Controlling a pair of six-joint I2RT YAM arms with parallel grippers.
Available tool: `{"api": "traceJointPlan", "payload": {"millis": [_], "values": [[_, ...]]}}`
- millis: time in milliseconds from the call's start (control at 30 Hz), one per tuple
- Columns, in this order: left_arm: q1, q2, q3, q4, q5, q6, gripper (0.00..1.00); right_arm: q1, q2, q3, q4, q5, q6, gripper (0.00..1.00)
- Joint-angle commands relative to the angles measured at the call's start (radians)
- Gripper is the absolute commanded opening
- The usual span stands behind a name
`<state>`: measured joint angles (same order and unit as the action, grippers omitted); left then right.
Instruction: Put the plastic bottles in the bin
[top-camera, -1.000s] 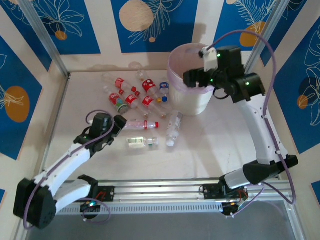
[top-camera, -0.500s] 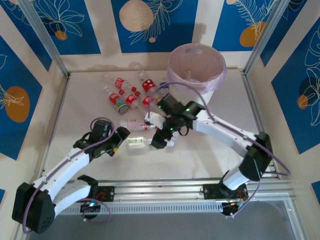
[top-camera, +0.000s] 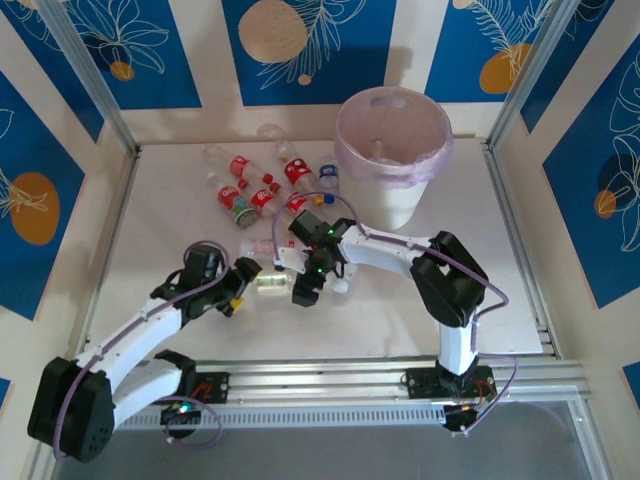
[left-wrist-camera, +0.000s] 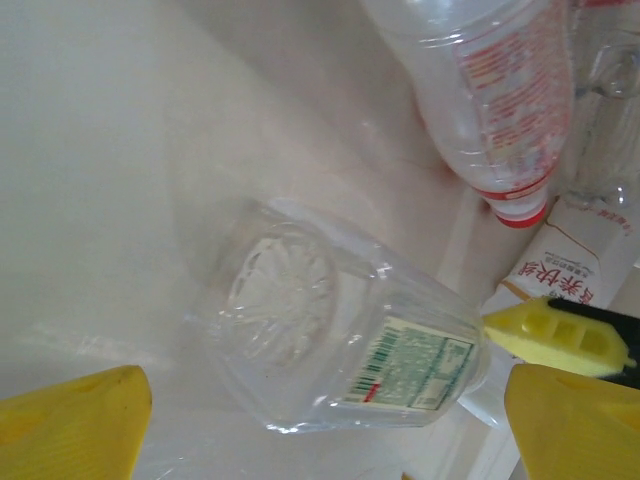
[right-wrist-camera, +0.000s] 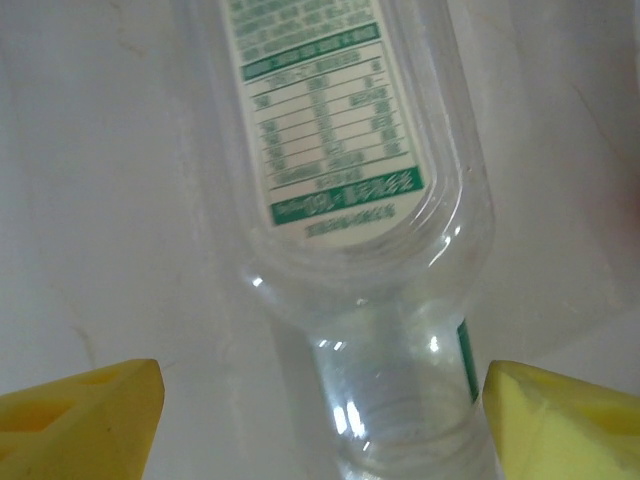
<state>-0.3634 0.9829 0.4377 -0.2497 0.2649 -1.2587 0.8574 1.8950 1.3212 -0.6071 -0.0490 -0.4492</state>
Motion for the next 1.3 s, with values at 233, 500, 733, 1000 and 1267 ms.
{"api": "traceJointPlan", "payload": {"millis": [233, 500, 733, 1000, 1267], "values": [[0.015, -0.027, -0.118, 0.141, 0.018, -0.12, 0.91, 0.021, 0.091, 0.006, 0.122, -0.005, -0.01, 0.83], [0.021, -0.009, -0.105, 0.145, 0.001, -0.1, 0.91, 0.031, 0.12, -0.018, 0.171, 0.017, 0.052, 0.7], [0.104, -0.077, -0.1, 0.07, 0.014, -0.056, 0.91, 0.038, 0.12, -0.048, 0.204, 0.055, 0.065, 0.58], [0.184, -0.13, -0.056, -0.025, 0.02, 0.011, 0.91, 0.051, 0.06, -0.057, 0.197, 0.067, 0.072, 0.42], [0.199, -0.051, 0.077, -0.093, -0.041, 0.139, 0.91, 0.056, -0.103, 0.011, 0.043, 0.036, 0.133, 0.39]]}}
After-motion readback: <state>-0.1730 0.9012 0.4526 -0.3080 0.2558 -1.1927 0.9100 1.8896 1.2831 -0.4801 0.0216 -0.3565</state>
